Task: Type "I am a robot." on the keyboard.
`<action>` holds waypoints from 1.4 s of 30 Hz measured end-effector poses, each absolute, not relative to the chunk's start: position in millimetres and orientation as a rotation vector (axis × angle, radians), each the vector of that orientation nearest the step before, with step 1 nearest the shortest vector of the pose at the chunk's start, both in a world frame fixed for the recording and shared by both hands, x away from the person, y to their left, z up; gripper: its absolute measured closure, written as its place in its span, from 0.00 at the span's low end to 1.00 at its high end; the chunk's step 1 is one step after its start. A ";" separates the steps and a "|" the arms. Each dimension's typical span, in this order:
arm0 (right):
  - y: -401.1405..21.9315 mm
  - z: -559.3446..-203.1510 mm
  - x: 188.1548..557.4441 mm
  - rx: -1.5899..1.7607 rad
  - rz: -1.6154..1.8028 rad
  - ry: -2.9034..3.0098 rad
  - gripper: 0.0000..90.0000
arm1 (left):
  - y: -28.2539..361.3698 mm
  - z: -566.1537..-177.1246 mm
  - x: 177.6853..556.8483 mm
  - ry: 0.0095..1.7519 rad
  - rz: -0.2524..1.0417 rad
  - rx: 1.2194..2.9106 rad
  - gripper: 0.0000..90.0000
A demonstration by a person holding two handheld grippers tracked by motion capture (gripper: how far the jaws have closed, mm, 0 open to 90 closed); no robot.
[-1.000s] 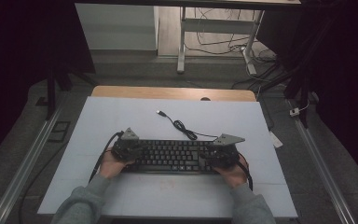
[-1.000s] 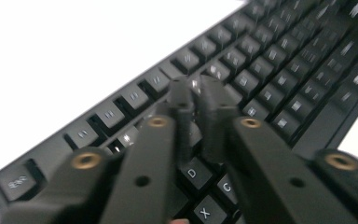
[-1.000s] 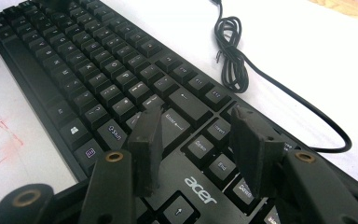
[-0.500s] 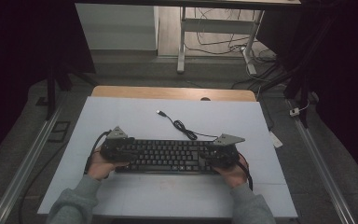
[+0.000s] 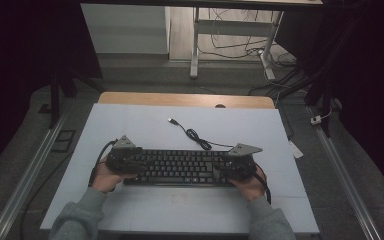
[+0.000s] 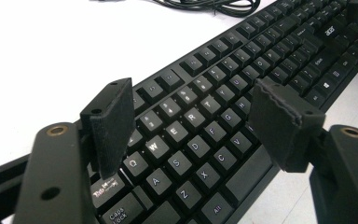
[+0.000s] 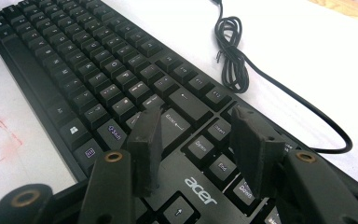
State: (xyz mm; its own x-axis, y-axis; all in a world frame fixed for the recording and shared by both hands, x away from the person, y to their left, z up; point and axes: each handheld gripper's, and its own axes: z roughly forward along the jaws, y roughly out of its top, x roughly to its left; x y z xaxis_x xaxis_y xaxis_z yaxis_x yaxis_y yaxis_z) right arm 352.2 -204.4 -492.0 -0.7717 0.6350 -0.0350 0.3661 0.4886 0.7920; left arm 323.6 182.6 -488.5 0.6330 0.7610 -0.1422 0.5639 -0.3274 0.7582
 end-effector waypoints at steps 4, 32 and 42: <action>-204.2 -491.9 352.1 0.842 1.173 2.414 0.60 | 181.9 -488.9 323.5 1.036 0.307 2.034 0.34; -164.9 -485.3 352.2 0.777 1.242 2.446 0.57 | 181.0 -489.4 324.2 1.051 0.320 2.033 0.34; -148.6 -485.7 356.4 0.762 1.241 2.475 0.59 | 180.2 -490.0 324.5 1.045 0.316 2.042 0.34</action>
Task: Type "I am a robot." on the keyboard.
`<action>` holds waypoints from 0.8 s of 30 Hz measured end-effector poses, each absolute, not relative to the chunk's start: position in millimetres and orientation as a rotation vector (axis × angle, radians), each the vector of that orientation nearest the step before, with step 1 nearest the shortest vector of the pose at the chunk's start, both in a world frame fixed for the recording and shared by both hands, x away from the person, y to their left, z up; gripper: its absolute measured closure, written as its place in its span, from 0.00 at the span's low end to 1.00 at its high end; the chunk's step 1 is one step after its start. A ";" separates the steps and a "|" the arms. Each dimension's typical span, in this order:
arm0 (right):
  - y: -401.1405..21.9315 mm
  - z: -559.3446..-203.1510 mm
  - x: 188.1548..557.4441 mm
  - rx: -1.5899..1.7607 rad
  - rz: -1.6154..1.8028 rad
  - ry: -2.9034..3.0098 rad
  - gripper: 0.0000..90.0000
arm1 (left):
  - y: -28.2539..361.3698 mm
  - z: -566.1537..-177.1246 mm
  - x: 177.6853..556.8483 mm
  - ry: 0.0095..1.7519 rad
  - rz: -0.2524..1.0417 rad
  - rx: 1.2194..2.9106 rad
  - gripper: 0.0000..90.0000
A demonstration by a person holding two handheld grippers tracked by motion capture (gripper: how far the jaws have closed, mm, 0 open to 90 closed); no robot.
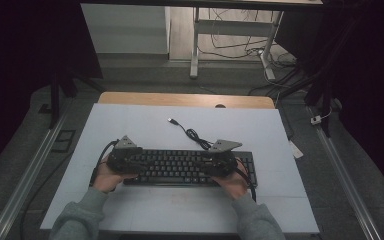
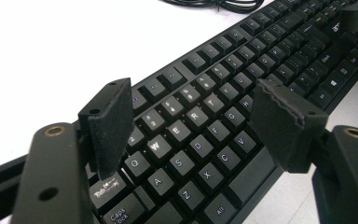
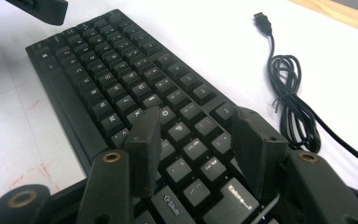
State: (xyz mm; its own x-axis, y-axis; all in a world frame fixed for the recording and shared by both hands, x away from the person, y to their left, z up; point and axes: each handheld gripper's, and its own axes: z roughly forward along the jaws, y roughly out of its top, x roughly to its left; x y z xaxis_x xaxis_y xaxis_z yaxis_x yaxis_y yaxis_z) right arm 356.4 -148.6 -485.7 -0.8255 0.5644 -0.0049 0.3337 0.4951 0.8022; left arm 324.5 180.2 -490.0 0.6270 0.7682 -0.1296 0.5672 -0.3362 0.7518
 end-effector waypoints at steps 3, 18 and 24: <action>-145.5 -487.1 358.4 0.756 1.244 2.483 0.62 | 179.9 -490.0 324.4 1.045 0.315 2.042 0.33; -125.0 -493.3 366.2 0.710 1.235 2.557 1.00 | 178.7 -490.8 324.9 1.041 0.315 2.052 0.33; -110.9 -497.9 368.7 0.687 1.194 2.584 1.00 | 178.4 -491.0 324.8 1.043 0.313 2.052 0.33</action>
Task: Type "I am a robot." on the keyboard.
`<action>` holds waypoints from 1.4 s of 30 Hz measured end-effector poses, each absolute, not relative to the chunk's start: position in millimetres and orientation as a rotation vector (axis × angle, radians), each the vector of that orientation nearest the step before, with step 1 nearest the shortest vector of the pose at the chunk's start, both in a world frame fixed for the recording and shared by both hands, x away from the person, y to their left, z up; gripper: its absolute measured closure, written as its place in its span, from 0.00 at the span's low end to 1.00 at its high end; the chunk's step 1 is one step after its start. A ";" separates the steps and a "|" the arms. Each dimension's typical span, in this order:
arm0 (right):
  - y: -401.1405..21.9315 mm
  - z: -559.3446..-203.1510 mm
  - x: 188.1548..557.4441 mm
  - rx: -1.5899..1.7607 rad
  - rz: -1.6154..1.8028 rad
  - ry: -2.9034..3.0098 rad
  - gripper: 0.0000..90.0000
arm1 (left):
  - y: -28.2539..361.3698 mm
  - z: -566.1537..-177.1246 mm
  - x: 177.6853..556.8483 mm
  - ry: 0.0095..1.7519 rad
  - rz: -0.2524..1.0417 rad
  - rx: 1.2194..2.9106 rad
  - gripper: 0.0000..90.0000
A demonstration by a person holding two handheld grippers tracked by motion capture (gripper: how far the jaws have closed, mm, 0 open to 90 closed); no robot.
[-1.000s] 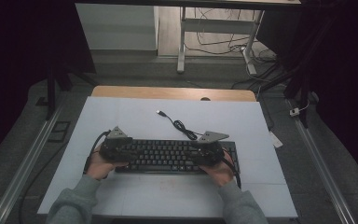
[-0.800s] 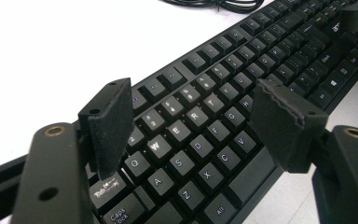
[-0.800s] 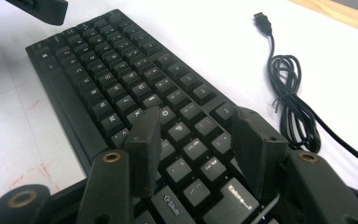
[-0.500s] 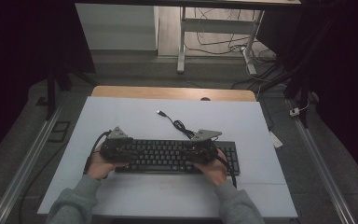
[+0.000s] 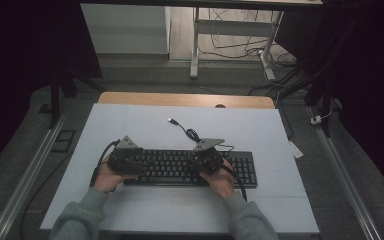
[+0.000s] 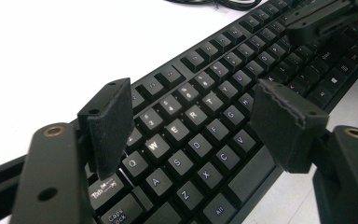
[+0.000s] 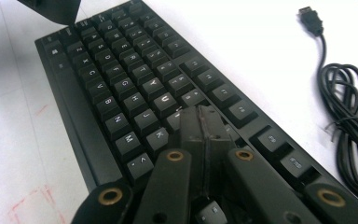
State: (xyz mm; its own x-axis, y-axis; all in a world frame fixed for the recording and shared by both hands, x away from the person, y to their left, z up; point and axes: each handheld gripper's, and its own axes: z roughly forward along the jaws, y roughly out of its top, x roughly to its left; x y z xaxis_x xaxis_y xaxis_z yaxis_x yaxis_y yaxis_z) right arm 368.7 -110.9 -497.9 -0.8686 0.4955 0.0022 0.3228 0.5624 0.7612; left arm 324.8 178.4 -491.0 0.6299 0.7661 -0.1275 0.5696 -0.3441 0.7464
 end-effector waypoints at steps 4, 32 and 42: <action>-105.1 -502.0 371.6 0.697 1.181 2.593 1.00 | 178.1 -491.0 324.7 1.041 0.312 2.055 0.33; -94.1 -515.4 378.1 0.715 1.112 2.611 1.00 | 179.5 -491.9 324.3 1.045 0.321 2.060 0.33; -101.3 -502.8 374.0 0.711 1.188 2.556 1.00 | 179.2 -491.6 324.3 1.043 0.327 2.058 0.33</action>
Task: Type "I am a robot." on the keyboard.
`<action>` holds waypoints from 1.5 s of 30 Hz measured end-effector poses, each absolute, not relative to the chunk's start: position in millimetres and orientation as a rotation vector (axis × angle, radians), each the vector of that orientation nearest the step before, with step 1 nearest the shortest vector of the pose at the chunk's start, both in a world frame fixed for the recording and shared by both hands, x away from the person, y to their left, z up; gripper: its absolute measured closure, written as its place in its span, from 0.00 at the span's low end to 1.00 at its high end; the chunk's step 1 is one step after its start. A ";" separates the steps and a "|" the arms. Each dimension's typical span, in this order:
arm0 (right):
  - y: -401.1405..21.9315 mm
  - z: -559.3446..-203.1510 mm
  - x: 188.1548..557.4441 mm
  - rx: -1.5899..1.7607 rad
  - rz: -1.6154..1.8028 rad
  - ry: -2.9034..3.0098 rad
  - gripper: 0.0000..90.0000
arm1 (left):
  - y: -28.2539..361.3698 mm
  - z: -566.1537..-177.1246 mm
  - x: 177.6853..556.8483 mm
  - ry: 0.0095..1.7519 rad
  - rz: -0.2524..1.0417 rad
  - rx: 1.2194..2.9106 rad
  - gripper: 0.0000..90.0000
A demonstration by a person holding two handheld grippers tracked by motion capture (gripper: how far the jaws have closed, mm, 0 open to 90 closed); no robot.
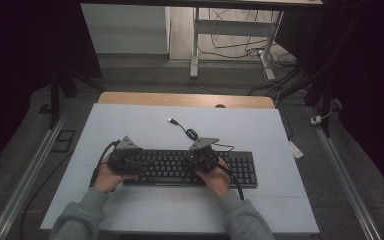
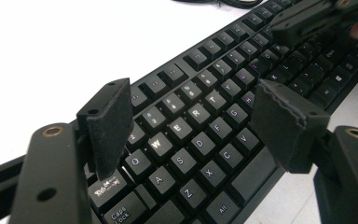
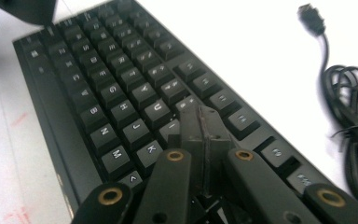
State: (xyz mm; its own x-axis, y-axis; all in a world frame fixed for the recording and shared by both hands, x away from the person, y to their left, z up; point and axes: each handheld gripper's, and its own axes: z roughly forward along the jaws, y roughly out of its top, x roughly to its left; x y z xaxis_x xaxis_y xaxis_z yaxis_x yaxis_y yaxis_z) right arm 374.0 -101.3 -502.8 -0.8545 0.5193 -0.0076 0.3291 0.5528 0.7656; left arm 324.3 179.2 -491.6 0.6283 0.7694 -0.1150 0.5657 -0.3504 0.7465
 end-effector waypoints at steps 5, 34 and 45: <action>-111.1 -495.1 371.9 0.731 1.223 2.533 0.93 | 179.5 -491.4 324.0 1.047 0.331 2.052 0.33; -170.0 -489.5 360.5 0.800 1.239 2.458 0.65 | 181.2 -491.7 324.5 1.053 0.346 2.049 0.32; -169.5 -490.1 360.8 0.801 1.236 2.457 0.65 | 179.3 -491.1 323.8 1.044 0.357 2.051 0.32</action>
State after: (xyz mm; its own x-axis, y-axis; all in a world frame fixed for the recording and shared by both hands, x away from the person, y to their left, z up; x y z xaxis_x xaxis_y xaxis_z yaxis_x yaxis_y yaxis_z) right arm 360.8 -169.5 -490.1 -0.8086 0.5883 0.0024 0.3527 0.4816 0.8023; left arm 323.8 179.3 -491.1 0.6214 0.7773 -0.0977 0.5548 -0.3486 0.7555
